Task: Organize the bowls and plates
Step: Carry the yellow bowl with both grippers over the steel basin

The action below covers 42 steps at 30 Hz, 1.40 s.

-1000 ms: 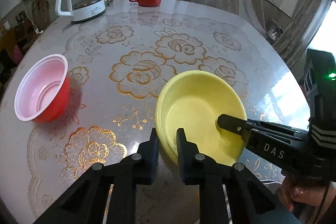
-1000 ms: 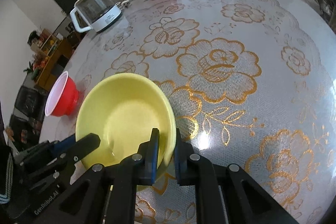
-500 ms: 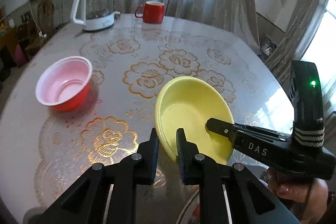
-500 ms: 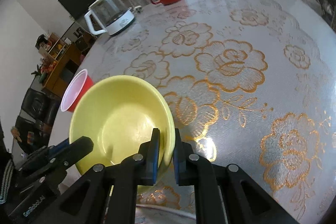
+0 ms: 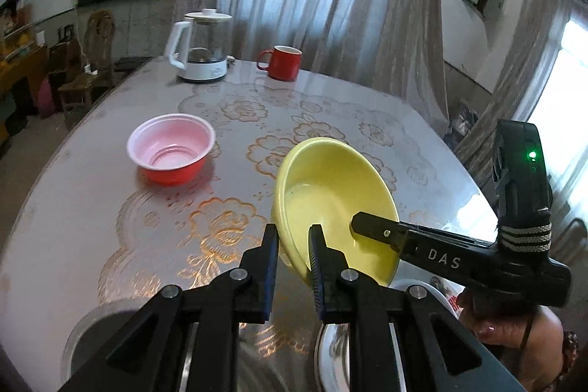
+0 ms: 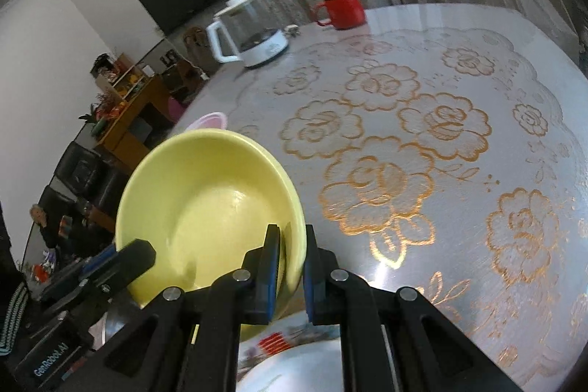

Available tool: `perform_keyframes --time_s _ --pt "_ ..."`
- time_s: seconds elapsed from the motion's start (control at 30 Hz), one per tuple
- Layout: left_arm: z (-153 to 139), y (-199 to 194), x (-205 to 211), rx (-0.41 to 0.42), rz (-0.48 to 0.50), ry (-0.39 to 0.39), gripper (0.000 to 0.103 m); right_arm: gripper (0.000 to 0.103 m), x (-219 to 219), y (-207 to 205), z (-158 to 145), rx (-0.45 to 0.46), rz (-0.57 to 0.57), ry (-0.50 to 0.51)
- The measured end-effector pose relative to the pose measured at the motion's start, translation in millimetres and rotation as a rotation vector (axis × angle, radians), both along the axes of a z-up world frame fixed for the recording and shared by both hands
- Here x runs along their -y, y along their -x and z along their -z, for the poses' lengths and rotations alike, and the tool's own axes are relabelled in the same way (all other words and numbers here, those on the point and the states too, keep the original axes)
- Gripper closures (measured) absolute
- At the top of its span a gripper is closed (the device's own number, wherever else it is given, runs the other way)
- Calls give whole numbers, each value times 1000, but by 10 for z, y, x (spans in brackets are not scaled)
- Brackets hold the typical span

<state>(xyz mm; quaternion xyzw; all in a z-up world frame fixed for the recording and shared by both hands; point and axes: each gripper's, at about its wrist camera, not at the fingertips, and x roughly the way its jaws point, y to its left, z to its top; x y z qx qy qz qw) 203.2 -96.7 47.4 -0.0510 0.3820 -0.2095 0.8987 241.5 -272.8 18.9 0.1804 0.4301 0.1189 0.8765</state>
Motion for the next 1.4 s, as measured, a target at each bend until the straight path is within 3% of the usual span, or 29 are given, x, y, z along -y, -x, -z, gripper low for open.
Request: perform_keyframes --time_s 0.5,0.8,1.4 --pt "-9 453 -362 -21 -41 57 86 93 -334 455 -209 55 -37 12" --pt "-84 764 -620 16 -59 60 86 93 -564 748 -328 91 -75 -21" --pt "8 1043 -1057 21 -83 73 86 93 -950 1058 -211 80 -98 -77"
